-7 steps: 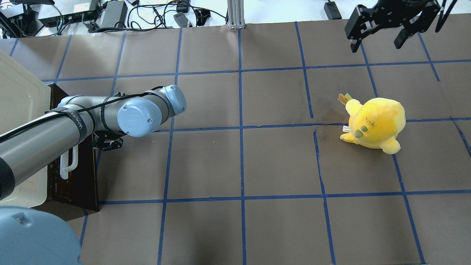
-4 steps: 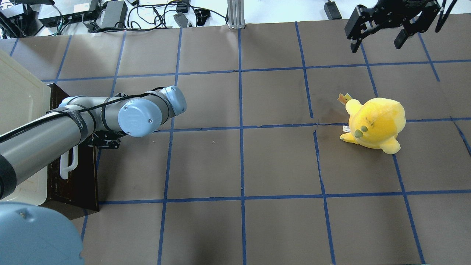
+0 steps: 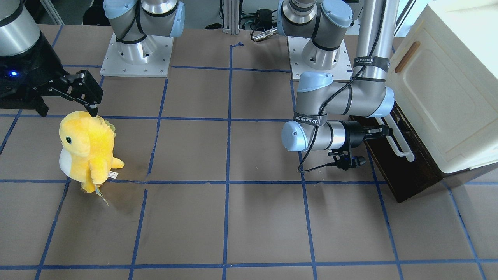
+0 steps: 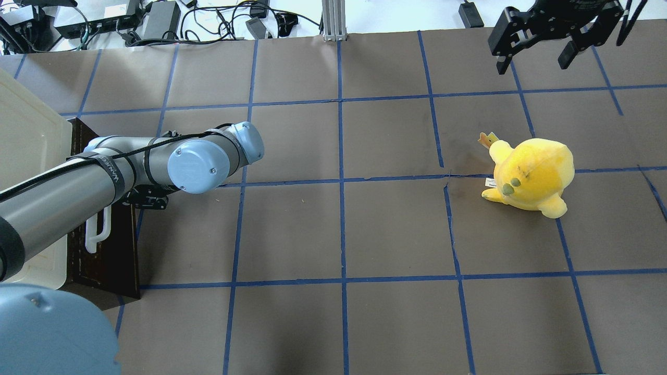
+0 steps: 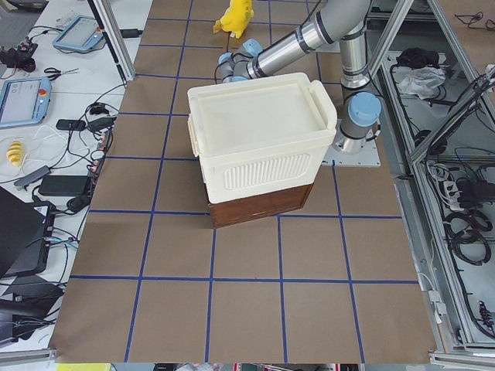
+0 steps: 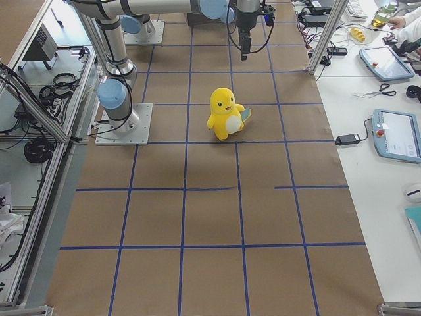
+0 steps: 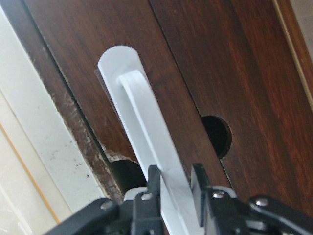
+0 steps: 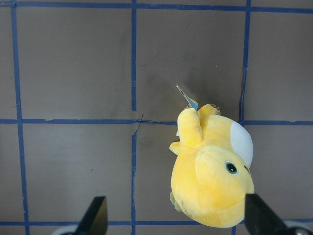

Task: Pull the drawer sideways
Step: 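Pull the handle with the left gripper, sliding the drawer out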

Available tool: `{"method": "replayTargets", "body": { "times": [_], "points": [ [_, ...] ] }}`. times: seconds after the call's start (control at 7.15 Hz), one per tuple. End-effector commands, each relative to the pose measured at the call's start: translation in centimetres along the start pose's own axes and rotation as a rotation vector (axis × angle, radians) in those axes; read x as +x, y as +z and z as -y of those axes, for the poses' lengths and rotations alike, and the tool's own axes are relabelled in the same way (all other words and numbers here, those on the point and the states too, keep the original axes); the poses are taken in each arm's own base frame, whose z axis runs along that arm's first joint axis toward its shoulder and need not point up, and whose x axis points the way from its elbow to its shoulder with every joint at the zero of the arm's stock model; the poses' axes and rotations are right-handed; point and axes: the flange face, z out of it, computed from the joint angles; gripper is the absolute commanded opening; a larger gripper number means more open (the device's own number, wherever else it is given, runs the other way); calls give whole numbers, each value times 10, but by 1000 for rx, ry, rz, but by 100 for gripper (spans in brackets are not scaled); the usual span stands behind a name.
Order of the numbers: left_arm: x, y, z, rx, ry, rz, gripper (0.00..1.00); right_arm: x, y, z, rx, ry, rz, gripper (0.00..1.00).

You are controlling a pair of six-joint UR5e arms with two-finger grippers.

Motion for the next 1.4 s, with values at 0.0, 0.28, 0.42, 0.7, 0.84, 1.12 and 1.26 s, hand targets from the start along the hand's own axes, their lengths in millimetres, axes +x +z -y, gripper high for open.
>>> {"method": "replayTargets", "body": {
  "times": [0.0, 0.28, 0.42, 0.7, 0.84, 1.12, 1.26],
  "points": [
    [-2, -1, 0, 0, 2, -1, 15, 0, 0, 0, 0, 0, 2, 100],
    [-6, -3, -1, -2, 19, 0, 9, 0, 0, 0, 0, 0, 0, 100],
    [-10, -4, 0, -8, 33, -1, 4, 0, 0, 0, 0, 0, 0, 100],
    [-6, -6, 1, -10, 29, -3, 5, 0, 0, 0, 0, 0, 0, 100],
    [-5, -7, 1, -8, 28, -2, 5, 0, 0, 0, 0, 0, 0, 100],
    [-4, -8, 2, -5, 30, 0, 5, 0, 0, 0, 0, 0, 0, 100],
    [-5, -12, 3, 0, 30, 1, 5, 0, 0, 0, 0, 0, 0, 100]
  ]
}}
